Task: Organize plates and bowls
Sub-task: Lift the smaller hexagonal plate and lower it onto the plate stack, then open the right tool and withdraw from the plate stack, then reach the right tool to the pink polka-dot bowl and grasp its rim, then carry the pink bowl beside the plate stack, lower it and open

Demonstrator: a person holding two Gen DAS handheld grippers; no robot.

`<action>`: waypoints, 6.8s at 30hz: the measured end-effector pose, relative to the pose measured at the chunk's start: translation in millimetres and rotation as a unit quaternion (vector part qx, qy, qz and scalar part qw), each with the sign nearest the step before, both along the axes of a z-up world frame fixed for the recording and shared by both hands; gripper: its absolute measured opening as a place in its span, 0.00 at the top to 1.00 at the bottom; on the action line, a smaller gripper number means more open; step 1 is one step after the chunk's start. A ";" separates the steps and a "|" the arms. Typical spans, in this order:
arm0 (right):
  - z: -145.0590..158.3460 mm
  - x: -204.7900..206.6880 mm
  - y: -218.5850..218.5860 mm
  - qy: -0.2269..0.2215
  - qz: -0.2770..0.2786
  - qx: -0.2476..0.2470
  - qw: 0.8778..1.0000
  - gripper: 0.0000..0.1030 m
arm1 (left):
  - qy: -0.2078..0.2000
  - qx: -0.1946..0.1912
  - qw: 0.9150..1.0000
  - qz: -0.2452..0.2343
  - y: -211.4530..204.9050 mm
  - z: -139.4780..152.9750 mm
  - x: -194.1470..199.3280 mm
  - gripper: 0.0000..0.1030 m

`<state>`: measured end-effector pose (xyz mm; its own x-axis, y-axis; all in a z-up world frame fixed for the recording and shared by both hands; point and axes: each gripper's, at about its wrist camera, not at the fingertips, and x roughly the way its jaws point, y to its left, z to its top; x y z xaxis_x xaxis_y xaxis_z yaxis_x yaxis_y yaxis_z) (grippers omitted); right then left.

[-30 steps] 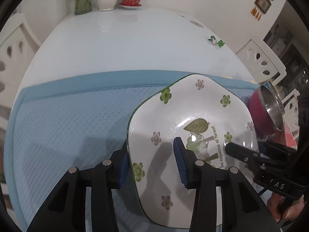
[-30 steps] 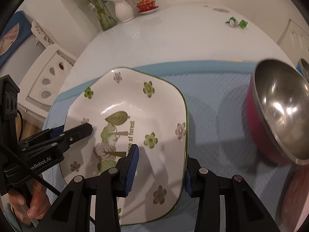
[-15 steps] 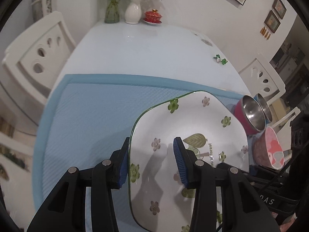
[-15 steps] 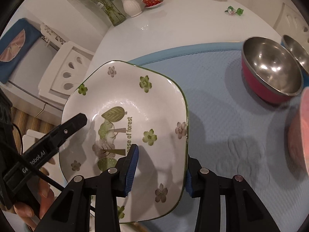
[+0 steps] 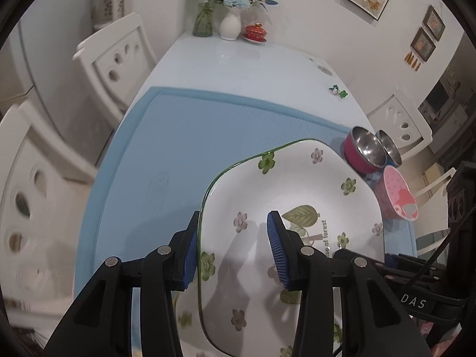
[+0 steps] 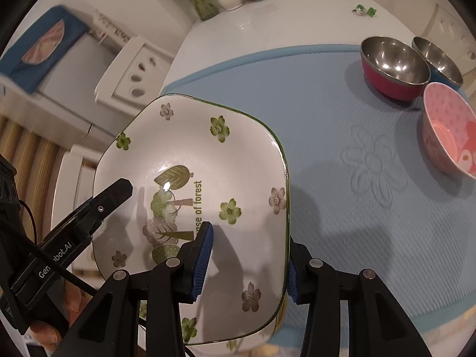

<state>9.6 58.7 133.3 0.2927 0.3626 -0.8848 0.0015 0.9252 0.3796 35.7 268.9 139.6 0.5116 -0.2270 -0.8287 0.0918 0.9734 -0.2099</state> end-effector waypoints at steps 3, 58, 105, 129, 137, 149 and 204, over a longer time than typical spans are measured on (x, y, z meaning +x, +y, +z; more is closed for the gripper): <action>-1.1 -16.2 6.4 0.007 0.014 -0.013 1.000 0.59 | 0.010 -0.005 1.000 0.013 7.8 -6.5 -23.2 0.63; -59.2 -45.1 48.5 0.090 0.059 -0.099 0.989 0.57 | 0.108 -0.074 0.991 0.030 36.9 -78.8 -87.9 0.63; -33.2 -60.5 -23.5 0.046 -0.033 -0.027 0.998 0.55 | 0.052 -0.060 0.997 0.002 -0.9 -32.9 -53.2 0.61; -7.0 18.8 -297.2 -0.038 -0.137 -0.039 0.989 0.32 | 0.057 -0.071 0.990 -0.109 -284.8 -37.9 43.2 0.32; -53.6 41.8 -306.7 -0.004 -0.108 -0.026 0.994 0.32 | 0.102 -0.073 0.988 -0.088 -315.8 -80.0 64.6 0.38; -78.3 58.3 -298.1 -0.002 -0.073 -0.020 0.997 0.72 | 0.106 -0.045 0.989 -0.092 -336.8 -100.7 68.5 0.87; -69.6 -84.2 -223.0 0.134 -0.007 -0.027 0.991 0.79 | 0.128 -0.069 0.986 -0.077 -276.5 -81.7 -91.8 0.87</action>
<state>-74.6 -164.3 63.8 0.0486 0.3107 -0.9492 0.1078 0.9432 0.3143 -56.1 -7.7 57.8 0.2396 -0.4052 -0.8823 0.1634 0.9126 -0.3748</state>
